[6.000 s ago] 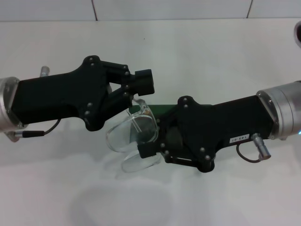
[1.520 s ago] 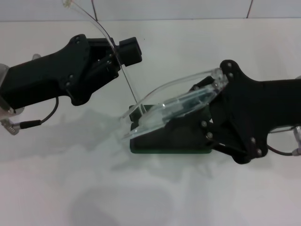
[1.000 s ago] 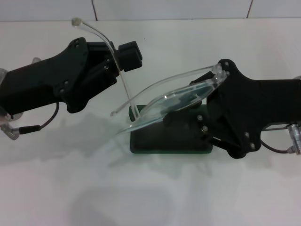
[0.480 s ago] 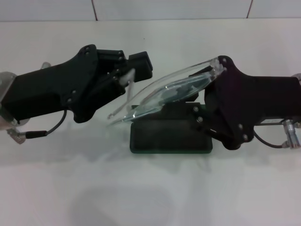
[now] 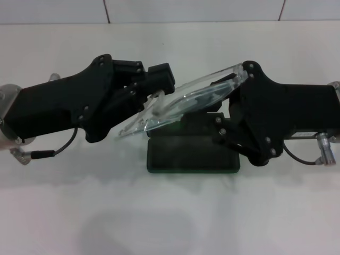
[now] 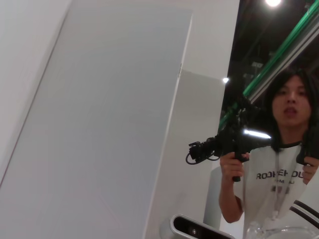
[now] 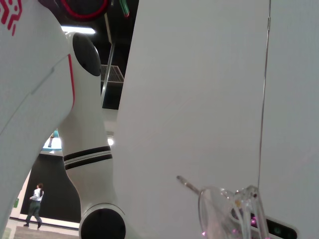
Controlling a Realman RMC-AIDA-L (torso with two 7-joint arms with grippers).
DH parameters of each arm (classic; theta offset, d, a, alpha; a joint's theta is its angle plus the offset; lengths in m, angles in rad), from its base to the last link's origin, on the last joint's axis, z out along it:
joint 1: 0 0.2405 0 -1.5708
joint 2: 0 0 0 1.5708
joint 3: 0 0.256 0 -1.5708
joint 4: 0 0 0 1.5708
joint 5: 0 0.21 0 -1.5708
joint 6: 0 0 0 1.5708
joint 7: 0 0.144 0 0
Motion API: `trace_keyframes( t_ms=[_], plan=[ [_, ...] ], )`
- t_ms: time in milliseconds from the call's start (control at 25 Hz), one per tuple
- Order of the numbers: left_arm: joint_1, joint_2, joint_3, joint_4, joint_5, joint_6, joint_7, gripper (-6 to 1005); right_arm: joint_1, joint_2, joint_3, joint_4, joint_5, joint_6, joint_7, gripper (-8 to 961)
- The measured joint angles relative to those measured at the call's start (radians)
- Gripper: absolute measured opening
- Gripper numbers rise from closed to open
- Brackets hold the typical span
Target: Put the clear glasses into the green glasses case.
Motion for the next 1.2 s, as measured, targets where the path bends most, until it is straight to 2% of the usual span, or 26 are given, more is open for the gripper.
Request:
trace_keyframes(
  t_ms=[600, 1200],
  plan=[
    [-0.002, 0.003, -0.065, -0.005, -0.001, -0.009, 0.005, 90, 0.0, 0.002, -0.004, 0.0, 0.0, -0.006, 0.0, 58],
    [-0.008, 0.0, -0.082, -0.006, -0.004, -0.016, 0.016, 91, 0.017, 0.002, -0.037, 0.003, 0.0, 0.02, 0.008, 45]
  ],
)
